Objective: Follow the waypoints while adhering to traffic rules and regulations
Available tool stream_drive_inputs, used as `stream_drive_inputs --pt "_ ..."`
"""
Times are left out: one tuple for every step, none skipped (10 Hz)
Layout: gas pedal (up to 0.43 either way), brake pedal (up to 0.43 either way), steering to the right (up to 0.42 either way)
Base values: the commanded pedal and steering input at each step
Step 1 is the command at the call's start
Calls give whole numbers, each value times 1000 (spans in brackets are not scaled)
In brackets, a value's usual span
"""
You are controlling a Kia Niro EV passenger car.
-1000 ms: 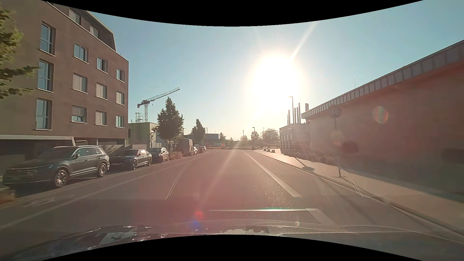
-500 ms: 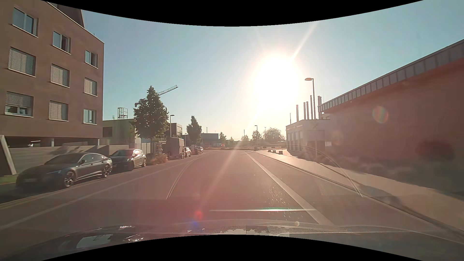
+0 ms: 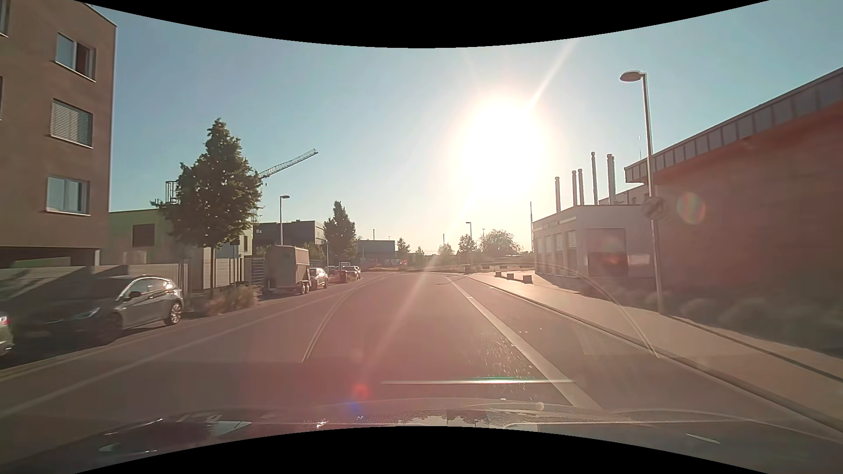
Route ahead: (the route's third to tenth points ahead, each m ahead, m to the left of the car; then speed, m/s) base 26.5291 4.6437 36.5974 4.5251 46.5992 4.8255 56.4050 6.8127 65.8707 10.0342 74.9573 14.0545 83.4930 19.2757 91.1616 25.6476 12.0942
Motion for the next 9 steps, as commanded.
stream_drive_inputs --pt "39 0 0" --pt "39 0 0" --pt "28 0 0" --pt "28 0 0" --pt "28 0 0" --pt "28 0 0" --pt "28 0 0" --pt "28 0 0" --pt "28 0 0"
